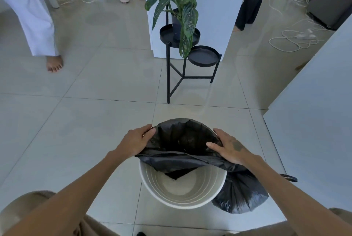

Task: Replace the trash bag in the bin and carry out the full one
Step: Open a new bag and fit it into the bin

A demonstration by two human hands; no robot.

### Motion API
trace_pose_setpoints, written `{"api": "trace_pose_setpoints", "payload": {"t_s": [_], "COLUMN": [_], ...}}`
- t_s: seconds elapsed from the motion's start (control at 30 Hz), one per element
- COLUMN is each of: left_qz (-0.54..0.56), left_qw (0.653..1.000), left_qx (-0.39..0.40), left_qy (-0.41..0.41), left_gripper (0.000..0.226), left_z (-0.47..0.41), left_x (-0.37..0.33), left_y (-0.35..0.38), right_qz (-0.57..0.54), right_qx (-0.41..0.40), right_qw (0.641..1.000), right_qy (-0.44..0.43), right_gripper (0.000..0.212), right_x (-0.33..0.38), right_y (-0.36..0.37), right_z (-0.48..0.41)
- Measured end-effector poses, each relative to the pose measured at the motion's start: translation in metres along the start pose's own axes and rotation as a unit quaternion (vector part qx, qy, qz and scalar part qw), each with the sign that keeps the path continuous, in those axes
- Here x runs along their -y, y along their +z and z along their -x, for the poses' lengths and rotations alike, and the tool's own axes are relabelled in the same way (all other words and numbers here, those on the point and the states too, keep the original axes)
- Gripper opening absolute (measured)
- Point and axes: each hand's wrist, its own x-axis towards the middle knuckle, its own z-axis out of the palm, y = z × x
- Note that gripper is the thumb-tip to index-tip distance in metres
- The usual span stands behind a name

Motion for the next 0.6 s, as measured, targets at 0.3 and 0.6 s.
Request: {"api": "trace_pose_setpoints", "payload": {"t_s": [0.3,0.6], "left_qz": [-0.117,-0.234], "left_qw": [0.93,0.872], "left_qx": [-0.226,-0.16], "left_qy": [0.264,0.398], "left_gripper": [0.049,0.036], "left_z": [0.058,0.099], "left_x": [0.018,0.037], "left_y": [0.017,0.021], "right_qz": [0.244,0.293], "right_qx": [-0.252,-0.233], "right_qw": [0.894,0.847], "right_qy": [-0.279,-0.378], "right_gripper": [0.046,0.018], "right_x": [-0.002,-0.002], "right_y": [0.022,0.056], "right_z": [0.05,0.099]}}
